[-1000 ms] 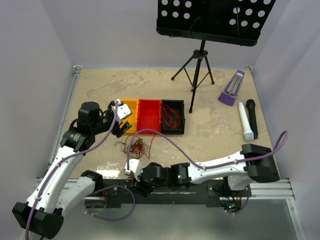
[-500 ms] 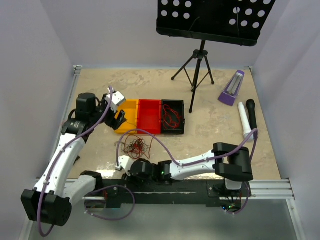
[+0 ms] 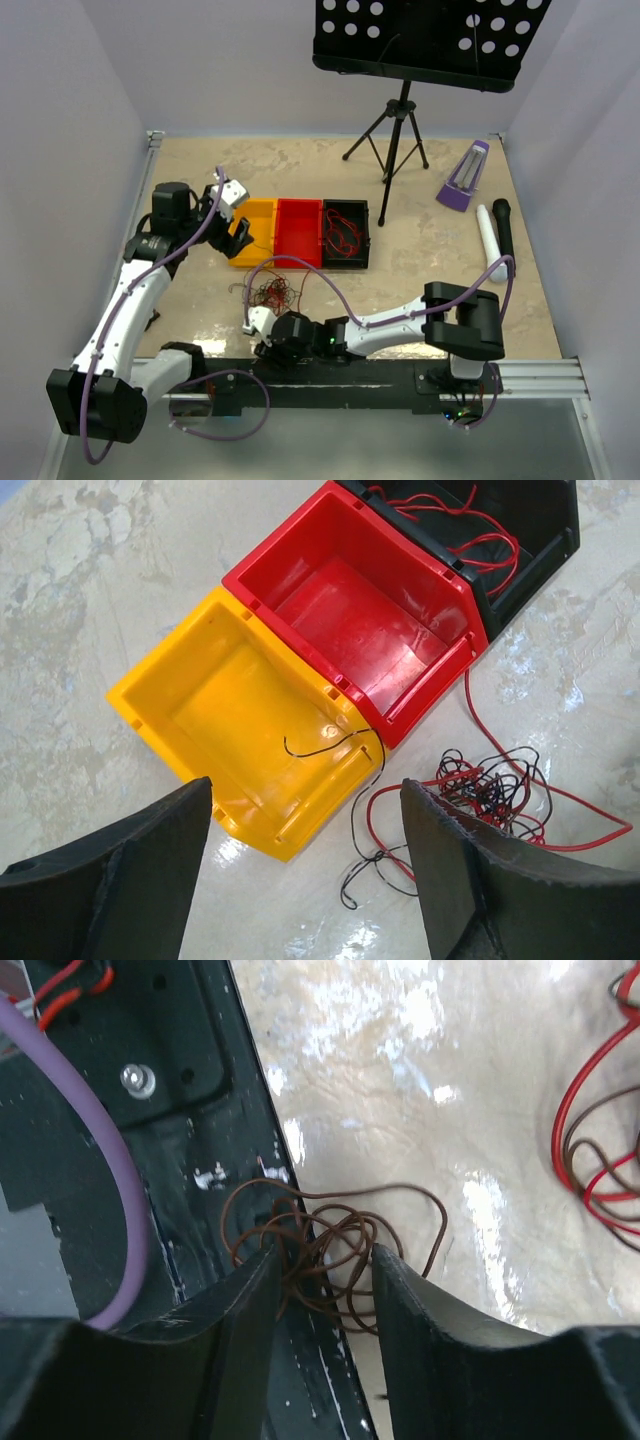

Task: Untangle the cables
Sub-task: Untie the cable, then place the cable in the bin.

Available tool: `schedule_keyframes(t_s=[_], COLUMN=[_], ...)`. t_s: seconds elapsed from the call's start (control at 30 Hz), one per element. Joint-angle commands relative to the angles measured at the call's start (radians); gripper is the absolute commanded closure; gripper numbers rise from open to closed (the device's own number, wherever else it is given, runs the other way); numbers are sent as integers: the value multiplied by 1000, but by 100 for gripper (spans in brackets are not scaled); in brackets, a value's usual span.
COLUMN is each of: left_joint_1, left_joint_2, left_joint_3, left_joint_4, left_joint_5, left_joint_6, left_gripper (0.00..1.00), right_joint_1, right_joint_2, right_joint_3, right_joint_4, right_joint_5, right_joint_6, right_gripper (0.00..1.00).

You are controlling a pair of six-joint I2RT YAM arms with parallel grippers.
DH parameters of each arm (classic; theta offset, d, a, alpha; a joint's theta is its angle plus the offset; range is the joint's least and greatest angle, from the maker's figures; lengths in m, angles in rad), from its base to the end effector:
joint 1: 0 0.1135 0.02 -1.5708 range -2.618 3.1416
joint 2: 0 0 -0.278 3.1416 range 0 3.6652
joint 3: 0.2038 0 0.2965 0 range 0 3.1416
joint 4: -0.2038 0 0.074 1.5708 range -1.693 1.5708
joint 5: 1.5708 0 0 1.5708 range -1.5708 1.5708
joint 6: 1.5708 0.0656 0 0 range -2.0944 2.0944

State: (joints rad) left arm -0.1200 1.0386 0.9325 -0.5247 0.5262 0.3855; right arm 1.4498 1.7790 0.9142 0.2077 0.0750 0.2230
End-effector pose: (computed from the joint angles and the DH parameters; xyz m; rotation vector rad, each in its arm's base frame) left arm 0.2736 -0.0662 0.3049 0.8091 1.9756 -0.4225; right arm 0.0558 0.4182 0.1183 -1.3211 1.9521 0.8005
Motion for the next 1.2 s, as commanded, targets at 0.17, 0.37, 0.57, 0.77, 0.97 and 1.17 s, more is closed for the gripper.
schedule_keyframes(t_s=[0.17,0.37,0.57,0.77,0.97,1.17], left_joint_1=[6,6,6,6,6,22], left_joint_2=[-18,-29,41,40,26,29], left_joint_3=[68,63,150,120,74,65], left_joint_4=[20,55,54,133,146,178], left_joint_5=[57,26,-8,-9,-40,-141], left_joint_6=[58,82,95,32,19,0], left_gripper=[14,14,14,13,12,11], right_joint_1=[3,3,4,-74,-317,-497], right_joint_2=[-27,-23,-183,-406,-434,-290], right_joint_3=[-9,2,40,205,330,383], right_joint_4=[29,10,-76,-206,-272,-237], right_joint_5=[-21,-20,34,66,39,23], right_joint_6=[9,7,-2,-53,-135,-188], right_gripper=[59,93,100,100,100,100])
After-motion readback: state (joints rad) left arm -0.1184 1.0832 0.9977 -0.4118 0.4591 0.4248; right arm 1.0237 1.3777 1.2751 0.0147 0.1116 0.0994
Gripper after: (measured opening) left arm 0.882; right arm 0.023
